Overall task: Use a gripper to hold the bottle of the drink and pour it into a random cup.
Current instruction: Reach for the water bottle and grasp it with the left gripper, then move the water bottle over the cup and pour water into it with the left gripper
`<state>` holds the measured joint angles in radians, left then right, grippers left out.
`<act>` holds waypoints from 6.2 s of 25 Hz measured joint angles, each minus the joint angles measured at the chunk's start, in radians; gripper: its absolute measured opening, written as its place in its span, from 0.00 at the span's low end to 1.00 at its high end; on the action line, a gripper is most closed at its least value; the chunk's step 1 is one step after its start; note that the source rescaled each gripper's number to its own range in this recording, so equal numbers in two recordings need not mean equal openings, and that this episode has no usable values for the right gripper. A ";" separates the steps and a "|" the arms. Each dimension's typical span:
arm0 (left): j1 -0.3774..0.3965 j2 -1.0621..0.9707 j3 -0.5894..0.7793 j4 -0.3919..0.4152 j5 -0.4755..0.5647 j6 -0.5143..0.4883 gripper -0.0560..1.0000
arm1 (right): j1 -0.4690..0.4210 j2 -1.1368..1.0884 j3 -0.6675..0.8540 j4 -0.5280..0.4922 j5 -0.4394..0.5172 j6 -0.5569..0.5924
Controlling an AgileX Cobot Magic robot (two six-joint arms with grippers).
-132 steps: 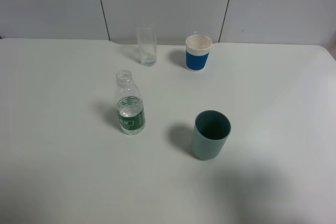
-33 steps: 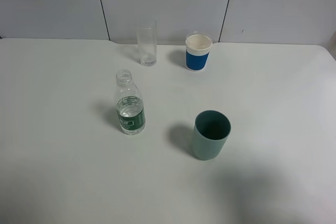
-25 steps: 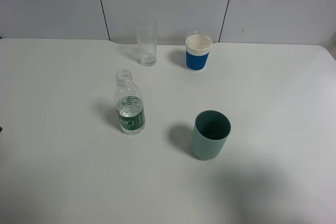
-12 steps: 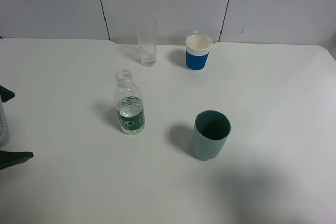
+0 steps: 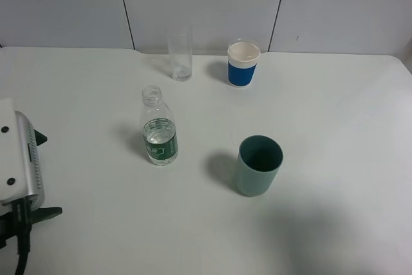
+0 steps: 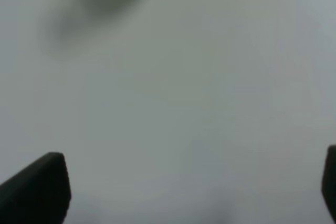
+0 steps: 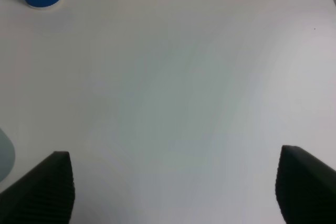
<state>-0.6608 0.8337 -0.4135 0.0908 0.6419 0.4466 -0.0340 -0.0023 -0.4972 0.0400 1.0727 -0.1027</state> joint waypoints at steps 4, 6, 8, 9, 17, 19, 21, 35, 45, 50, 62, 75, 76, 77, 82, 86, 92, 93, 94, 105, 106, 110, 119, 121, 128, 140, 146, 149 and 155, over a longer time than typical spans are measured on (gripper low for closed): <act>0.000 0.027 0.043 0.000 -0.071 -0.034 0.95 | 0.000 0.000 0.000 0.000 0.000 0.000; 0.000 0.044 0.067 0.006 -0.103 -0.044 0.95 | 0.000 0.000 0.000 0.000 0.000 0.000; 0.000 0.056 0.077 0.019 -0.123 -0.045 0.95 | 0.000 0.000 0.000 0.000 0.000 0.000; 0.000 0.061 0.078 0.021 -0.133 -0.049 0.95 | 0.000 0.000 0.000 0.000 0.000 0.000; 0.000 0.192 0.081 0.028 -0.299 -0.207 0.95 | 0.000 0.000 0.000 0.000 0.000 0.000; 0.000 0.245 0.081 0.028 -0.340 -0.255 0.95 | 0.000 0.000 0.000 0.000 0.000 0.000; 0.000 0.302 0.081 0.028 -0.394 -0.290 0.95 | 0.000 0.000 0.000 0.000 0.000 0.000; 0.000 0.560 0.082 0.058 -0.908 -0.556 0.95 | 0.000 0.000 0.000 0.000 0.000 0.000; 0.057 0.705 0.153 0.028 -1.303 -0.638 0.95 | 0.000 0.000 0.000 0.000 0.000 0.000; 0.062 0.777 0.154 0.033 -1.440 -0.628 0.95 | 0.000 0.000 0.000 0.000 0.000 0.000; 0.062 0.979 0.159 0.039 -1.815 -0.583 0.95 | 0.000 0.000 0.000 0.000 0.000 0.000; 0.062 1.106 0.159 0.035 -1.848 -0.544 0.95 | 0.000 0.000 0.000 0.000 0.000 0.000; 0.062 1.106 0.159 0.035 -1.848 -0.540 0.95 | 0.000 0.000 0.000 0.000 0.000 0.000; 0.062 1.106 0.159 0.035 -1.848 -0.535 0.95 | 0.000 0.000 0.000 0.000 0.000 0.000; 0.062 1.106 0.159 0.036 -1.849 -0.514 0.95 | 0.000 0.000 0.000 0.000 0.000 0.000; 0.062 1.106 0.159 0.039 -1.849 -0.484 0.94 | 0.000 0.000 0.000 0.000 0.000 0.000; 0.062 1.106 0.143 0.067 -1.849 -0.447 0.91 | 0.000 0.000 0.000 0.000 0.000 0.000; 0.062 1.106 0.134 0.075 -1.849 -0.447 0.90 | 0.000 0.000 0.000 0.000 0.000 0.000; 0.062 1.106 0.123 0.081 -1.849 -0.447 0.90 | 0.000 0.000 0.000 0.000 0.000 0.000; 0.062 1.106 0.069 0.094 -1.849 -0.447 0.90 | 0.000 0.000 0.000 0.000 0.000 0.000; 0.062 1.106 0.068 0.094 -1.849 -0.447 0.90 | 0.000 0.000 0.000 0.000 0.000 0.000; 0.062 1.106 0.068 0.095 -1.849 -0.447 0.70 | 0.000 0.000 0.000 0.000 0.000 0.000; 0.062 1.106 0.068 0.098 -1.849 -0.447 0.08 | 0.000 0.000 0.000 0.000 0.000 0.000; 0.062 1.106 0.068 0.098 -1.849 -0.447 0.08 | 0.000 0.000 0.000 0.000 0.000 0.000; 0.062 1.106 0.068 0.097 -1.849 -0.447 0.08 | 0.000 0.000 0.000 0.000 0.000 0.000; 0.062 1.053 0.068 0.043 -1.789 -0.447 0.08 | 0.000 0.000 0.000 0.000 0.000 0.000; 0.062 1.004 0.068 -0.028 -1.753 -0.447 0.08 | 0.000 0.000 0.000 0.000 0.000 0.000; 0.062 0.977 0.068 -0.083 -1.721 -0.447 0.08 | 0.000 0.000 0.000 0.000 0.000 0.000; 0.062 0.927 0.062 -0.191 -1.710 -0.447 0.08 | 0.000 0.000 0.000 0.000 0.000 0.000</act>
<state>-0.5992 1.7610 -0.3519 -0.1004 -1.0681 0.0000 -0.0340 -0.0023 -0.4972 0.0400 1.0727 -0.1027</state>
